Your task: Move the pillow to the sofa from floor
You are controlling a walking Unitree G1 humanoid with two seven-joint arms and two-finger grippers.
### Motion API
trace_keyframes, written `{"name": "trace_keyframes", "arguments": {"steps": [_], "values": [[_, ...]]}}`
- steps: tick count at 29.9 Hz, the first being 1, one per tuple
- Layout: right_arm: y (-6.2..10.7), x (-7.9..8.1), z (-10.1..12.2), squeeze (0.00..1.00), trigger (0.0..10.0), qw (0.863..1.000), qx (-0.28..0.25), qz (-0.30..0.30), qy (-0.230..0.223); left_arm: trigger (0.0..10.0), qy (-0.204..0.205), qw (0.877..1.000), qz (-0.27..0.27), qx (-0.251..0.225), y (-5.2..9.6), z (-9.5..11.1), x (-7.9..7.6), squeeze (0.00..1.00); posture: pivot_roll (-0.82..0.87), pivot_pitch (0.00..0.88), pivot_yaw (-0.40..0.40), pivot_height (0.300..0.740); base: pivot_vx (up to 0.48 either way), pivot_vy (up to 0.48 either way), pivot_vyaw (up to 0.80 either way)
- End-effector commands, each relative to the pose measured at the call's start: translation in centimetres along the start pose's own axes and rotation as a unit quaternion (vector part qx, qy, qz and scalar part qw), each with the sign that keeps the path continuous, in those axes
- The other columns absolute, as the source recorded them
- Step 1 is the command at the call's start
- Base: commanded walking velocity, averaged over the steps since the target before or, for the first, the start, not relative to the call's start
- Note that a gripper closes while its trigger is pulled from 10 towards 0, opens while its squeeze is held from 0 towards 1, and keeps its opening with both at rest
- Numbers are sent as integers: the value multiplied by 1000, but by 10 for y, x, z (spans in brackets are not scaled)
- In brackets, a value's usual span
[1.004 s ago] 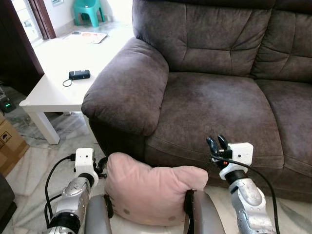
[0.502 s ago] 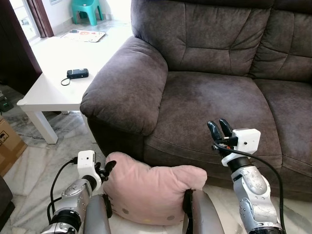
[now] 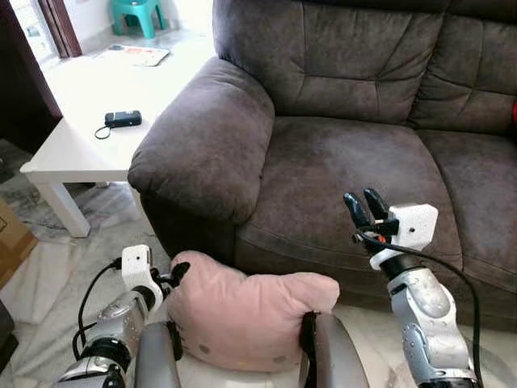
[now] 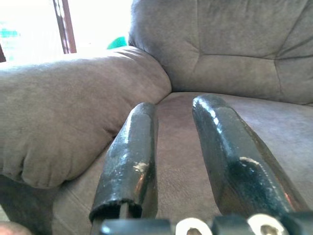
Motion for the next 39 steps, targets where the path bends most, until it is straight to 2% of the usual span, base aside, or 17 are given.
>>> {"name": "trace_keyframes", "arguments": {"steps": [1,3,6,7,8,9,13,19,28,34,39], "values": [[0,0,10,0,10000,1000,-9,4,0,10000,8,1000,2,7,-2,-2,-3,1000,-56,0,-101,478,0,0,0],[1,0,13,0,10000,1000,-11,7,-2,10000,-5,1000,10,14,-2,-6,-2,1000,-66,0,-114,478,0,0,0],[3,-1,18,0,10000,1000,-11,8,-4,10000,6,1000,11,9,-3,-5,-3,1000,-72,0,-126,478,0,0,0],[3,-1,21,0,10000,1000,-12,9,-5,10000,7,1000,11,7,-3,-5,-3,647,-78,0,-133,478,0,0,0],[3,-1,23,0,10000,1000,-13,9,-6,10000,8,1000,11,5,-3,-4,-3,647,-78,0,-133,478,0,0,0],[2,-3,29,0,10000,1000,-19,7,-9,10000,9,1000,9,3,-3,-3,-3,0,-88,0,-142,478,0,0,0],[0,-3,41,0,10000,1000,-26,11,-13,10000,7,1000,16,2,-3,-4,-2,0,-100,11,-167,478,0,0,0],[2,6,49,0,10000,999,-22,28,-16,10000,7,999,37,4,-2,-4,6,0,-119,53,-193,478,0,0,0],[23,12,56,0,10000,999,4,39,-21,10000,4,998,63,6,5,-9,20,0,-142,138,-229,478,0,0,0],[31,20,61,0,10000,998,12,44,-32,10000,6,998,54,-21,7,3,27,0,-150,191,-245,478,0,0,0],[37,21,68,0,10000,998,17,41,-33,10000,3,998,49,-32,9,11,33,0,-167,215,-254,478,0,0,0]]}}
Point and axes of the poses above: a point about 5 cm out from each wrist's last joint towards the gripper, its own y axis pointing back from the gripper into the wrist, its own z axis along the axis of the wrist's last joint, x = y × z, the point moved 5 cm from there along -y, pointing out of the wrist towards the gripper, and after that the axes turned 4 degrees about -y, right-handed, at the moved point
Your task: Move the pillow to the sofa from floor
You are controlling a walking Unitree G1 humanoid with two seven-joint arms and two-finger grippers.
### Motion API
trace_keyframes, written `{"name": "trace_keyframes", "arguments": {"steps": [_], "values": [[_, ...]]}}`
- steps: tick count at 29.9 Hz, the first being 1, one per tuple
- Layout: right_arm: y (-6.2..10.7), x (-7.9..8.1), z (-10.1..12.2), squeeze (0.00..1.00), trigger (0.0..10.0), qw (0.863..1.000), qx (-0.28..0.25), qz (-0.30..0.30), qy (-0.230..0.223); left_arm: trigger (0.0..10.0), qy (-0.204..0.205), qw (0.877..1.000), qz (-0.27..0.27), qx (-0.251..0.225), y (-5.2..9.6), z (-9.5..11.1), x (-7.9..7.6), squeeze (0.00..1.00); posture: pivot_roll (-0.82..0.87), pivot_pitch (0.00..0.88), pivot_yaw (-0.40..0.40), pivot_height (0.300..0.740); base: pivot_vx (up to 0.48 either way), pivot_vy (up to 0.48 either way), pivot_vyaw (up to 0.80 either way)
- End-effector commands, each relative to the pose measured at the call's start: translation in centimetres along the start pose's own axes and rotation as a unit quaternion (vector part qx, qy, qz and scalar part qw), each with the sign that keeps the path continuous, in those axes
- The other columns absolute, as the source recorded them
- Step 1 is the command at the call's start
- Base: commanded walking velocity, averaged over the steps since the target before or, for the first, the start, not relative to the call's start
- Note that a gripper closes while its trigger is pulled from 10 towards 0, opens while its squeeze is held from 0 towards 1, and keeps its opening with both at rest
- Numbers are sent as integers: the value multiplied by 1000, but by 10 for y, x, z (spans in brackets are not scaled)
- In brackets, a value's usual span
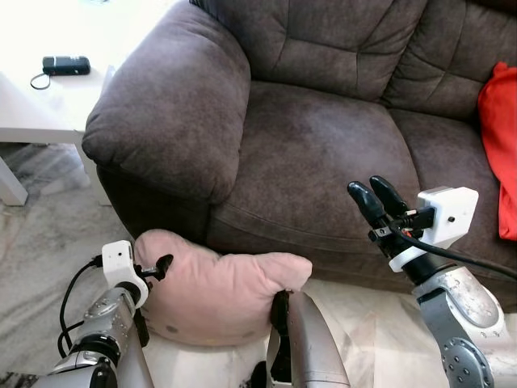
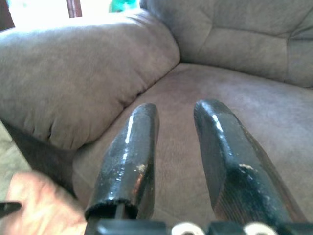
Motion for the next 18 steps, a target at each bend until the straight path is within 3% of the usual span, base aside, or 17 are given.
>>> {"name": "trace_keyframes", "arguments": {"steps": [1,5,14,18], "values": [[7,-5,8,0,10000,1000,-2,-11,8,10000,9,1000,-9,-1,1,-3,-1,0,-167,215,-254,478,0,0,0],[11,-6,12,0,10000,1000,2,-12,8,10000,-2,1000,-7,-3,2,1,4,0,-170,234,-267,478,0,0,0],[15,-5,19,0,10000,1000,8,-7,8,10000,19,999,-19,-40,2,16,6,0,-170,264,-293,478,0,0,0],[15,-2,21,0,10000,1000,10,1,2,10000,1,998,-24,-51,0,24,3,0,-176,276,-303,478,0,0,0]]}}
Point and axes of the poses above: a point about 5 cm out from each wrist's last joint towards the gripper, its own y axis pointing back from the gripper into the wrist, its own z axis along the axis of the wrist's last joint, x = y × z, the point moved 5 cm from there along -y, pointing out of the wrist towards the gripper, and after that the axes turned 4 degrees about -y, right-handed, at the moved point
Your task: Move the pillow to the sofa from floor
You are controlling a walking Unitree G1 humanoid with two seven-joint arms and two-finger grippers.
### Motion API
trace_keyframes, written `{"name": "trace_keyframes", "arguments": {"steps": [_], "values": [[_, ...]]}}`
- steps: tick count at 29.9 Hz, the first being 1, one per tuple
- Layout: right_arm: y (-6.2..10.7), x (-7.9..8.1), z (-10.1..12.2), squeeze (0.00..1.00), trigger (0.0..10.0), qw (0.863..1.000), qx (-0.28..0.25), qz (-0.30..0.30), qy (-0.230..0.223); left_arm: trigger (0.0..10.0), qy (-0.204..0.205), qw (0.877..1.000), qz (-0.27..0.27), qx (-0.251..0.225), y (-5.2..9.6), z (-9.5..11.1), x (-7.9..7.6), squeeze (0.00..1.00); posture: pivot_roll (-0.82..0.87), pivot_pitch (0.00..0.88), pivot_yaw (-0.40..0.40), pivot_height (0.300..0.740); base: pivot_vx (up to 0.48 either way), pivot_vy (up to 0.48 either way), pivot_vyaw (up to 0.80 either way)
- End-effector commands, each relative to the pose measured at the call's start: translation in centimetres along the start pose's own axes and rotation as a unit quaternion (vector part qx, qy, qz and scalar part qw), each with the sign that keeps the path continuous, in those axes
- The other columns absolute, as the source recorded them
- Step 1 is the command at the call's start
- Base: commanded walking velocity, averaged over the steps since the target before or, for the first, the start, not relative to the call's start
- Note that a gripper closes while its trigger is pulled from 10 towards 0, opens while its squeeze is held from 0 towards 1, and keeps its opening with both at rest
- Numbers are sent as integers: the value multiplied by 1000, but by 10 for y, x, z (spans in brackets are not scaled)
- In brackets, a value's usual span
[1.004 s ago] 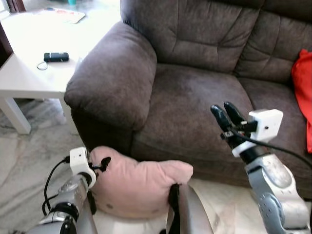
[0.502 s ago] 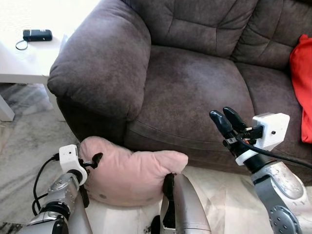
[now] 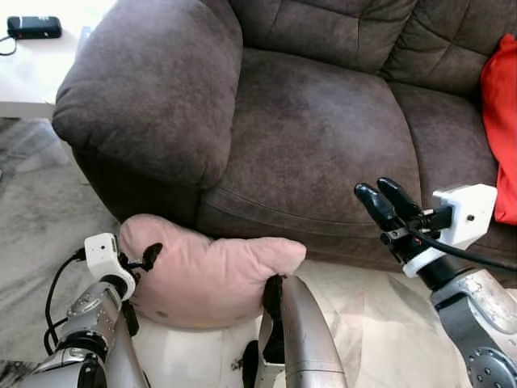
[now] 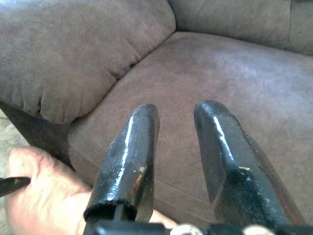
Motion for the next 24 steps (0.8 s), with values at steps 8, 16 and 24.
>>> {"name": "trace_keyframes", "arguments": {"steps": [8,16,24], "values": [[10,-1,10,0,10000,1000,1,-6,7,10000,-2,999,-33,-19,-7,13,-14,0,-183,289,-310,478,0,0,0],[12,-2,13,0,10000,1000,5,-7,9,10000,-20,1000,-18,5,-10,13,-10,0,-197,298,-309,478,0,0,0],[14,-2,15,0,10000,1000,7,-8,9,8627,-20,998,-17,54,-6,-9,-11,0,-206,295,-308,478,0,0,0]]}}
Point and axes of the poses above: a point about 5 cm out from each wrist's last joint towards the gripper, its own y axis pointing back from the gripper into the wrist, its own z axis along the axis of the wrist's last joint, x = y × z, the point moved 5 cm from there along -y, pointing out of the wrist towards the gripper, and after that the axes turned 4 degrees about -y, right-handed, at the moved point
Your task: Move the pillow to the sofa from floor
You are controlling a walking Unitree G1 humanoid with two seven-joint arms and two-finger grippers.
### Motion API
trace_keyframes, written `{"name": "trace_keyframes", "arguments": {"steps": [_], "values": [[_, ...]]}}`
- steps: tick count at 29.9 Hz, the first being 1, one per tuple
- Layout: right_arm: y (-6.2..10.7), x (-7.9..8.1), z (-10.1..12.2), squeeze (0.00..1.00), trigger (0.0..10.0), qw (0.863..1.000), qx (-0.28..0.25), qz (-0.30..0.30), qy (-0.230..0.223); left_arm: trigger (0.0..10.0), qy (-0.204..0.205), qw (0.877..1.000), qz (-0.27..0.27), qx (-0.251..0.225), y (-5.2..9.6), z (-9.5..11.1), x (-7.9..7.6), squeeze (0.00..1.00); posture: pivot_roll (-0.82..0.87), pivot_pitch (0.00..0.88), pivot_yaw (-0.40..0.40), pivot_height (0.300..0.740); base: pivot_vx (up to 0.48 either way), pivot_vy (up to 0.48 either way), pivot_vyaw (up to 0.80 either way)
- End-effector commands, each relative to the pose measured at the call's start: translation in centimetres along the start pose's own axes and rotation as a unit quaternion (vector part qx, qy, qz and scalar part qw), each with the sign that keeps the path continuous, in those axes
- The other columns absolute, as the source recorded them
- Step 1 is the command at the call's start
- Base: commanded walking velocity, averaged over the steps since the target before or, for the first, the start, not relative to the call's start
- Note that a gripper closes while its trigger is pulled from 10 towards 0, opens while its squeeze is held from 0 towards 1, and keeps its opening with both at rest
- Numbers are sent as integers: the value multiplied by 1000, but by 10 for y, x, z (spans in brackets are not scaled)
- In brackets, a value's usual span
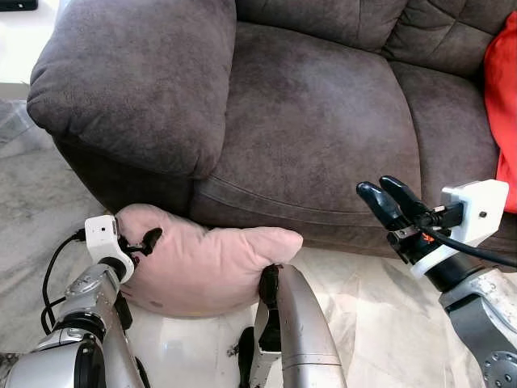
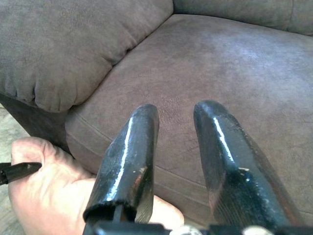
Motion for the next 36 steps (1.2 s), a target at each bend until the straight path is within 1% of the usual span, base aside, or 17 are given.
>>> {"name": "trace_keyframes", "arguments": {"steps": [1,2,3,10,15,24,36], "values": [[7,-3,5,0,10000,1000,-2,-9,11,8627,6,999,-6,52,4,-30,-6,0,-206,295,-308,478,0,0,0],[7,-3,5,0,10000,1000,-3,-8,11,5020,6,999,-6,53,5,-31,-6,0,-206,295,-308,478,0,0,0],[6,-2,6,0,10000,1000,-4,-8,9,0,6,998,-7,55,5,-32,-6,0,-199,301,-304,478,0,0,0],[6,0,6,0,10000,1000,-4,-8,5,0,3,998,-13,59,6,-36,-9,0,-198,303,-301,478,0,0,0],[6,0,5,0,10000,1000,-4,-9,4,0,6,998,-14,55,6,-35,-9,0,-195,304,-298,478,0,0,0],[7,0,4,0,10000,1000,-4,-14,1,0,-2,999,-10,45,5,-29,-7,0,-191,300,-290,478,0,0,0],[5,1,1,0,10000,1000,-5,-16,-4,0,-5,999,-9,38,6,-30,-6,0,-168,299,-277,478,0,0,0]]}}
Point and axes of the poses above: a point about 5 cm out from each wrist's last joint towards the gripper, its own y axis pointing back from the gripper into the wrist, its own z axis along the axis of the wrist's last joint, x = y × z, the point moved 5 cm from there along -y, pointing out of the wrist towards the gripper, and after that the axes turned 4 degrees about -y, right-handed, at the moved point
